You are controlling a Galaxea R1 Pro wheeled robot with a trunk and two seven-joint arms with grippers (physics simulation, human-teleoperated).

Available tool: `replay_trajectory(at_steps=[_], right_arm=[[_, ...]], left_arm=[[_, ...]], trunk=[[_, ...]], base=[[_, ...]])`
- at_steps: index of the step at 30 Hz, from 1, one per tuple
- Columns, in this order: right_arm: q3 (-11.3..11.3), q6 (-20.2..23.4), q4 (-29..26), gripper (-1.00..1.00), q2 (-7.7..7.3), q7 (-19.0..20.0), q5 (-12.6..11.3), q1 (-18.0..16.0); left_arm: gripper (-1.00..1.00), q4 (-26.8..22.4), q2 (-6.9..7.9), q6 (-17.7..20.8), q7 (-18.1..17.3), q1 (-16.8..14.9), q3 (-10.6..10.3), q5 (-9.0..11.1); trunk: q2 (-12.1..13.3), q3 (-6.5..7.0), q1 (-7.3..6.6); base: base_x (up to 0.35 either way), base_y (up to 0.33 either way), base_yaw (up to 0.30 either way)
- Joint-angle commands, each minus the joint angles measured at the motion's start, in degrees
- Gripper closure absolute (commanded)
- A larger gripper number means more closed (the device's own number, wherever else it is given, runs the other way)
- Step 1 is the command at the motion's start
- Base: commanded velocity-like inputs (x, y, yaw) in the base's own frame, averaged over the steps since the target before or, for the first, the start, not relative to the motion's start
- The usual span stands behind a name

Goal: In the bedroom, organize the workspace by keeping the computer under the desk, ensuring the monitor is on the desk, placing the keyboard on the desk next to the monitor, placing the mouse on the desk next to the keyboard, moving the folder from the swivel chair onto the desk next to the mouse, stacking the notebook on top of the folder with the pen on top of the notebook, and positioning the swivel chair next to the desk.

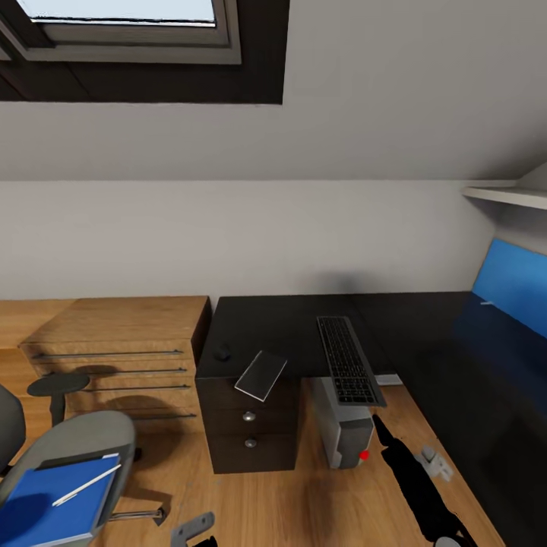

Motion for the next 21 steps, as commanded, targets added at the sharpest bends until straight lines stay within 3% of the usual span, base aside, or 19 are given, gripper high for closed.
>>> replay_trajectory(at_steps=[1, 8, 14, 21], right_arm=[[-0.8, 0.2, 1.4, -1.0, -0.12, 1.7, -0.9, 0.0], [-3.1, 5.3, 6.4, -1.0, -0.13, 4.4, -3.8, 0.0], [-3.6, 6.3, 8.0, -1.0, -0.16, 6.0, -4.3, -0.1], [-3.6, 8.2, 8.1, -1.0, -0.24, 10.6, -4.4, -0.2]], left_arm=[[-1.0, 0.1, 0.02, 0.3, 0.4, 0.0, -0.1, 0.1], [-1.0, 1.6, -0.05, 0.3, 0.4, 0.0, -0.2, 0.0], [-1.0, 1.9, -0.07, 0.3, 0.4, 0.0, -0.3, 0.0], [-1.0, 1.9, -0.07, 0.2, 0.3, 0.0, -0.3, 0.0]], trunk=[[-0.5, -0.24, 0.23], [-3.3, -1.49, 1.77], [-5.7, -2.57, 3.09], [-8.5, -3.83, 4.62]], base=[[0.0, 0.0, 0.0], [0.0, 0.0, 0.0], [0.0, 0.0, 0.0], [0.0, 0.0, 0.0]])
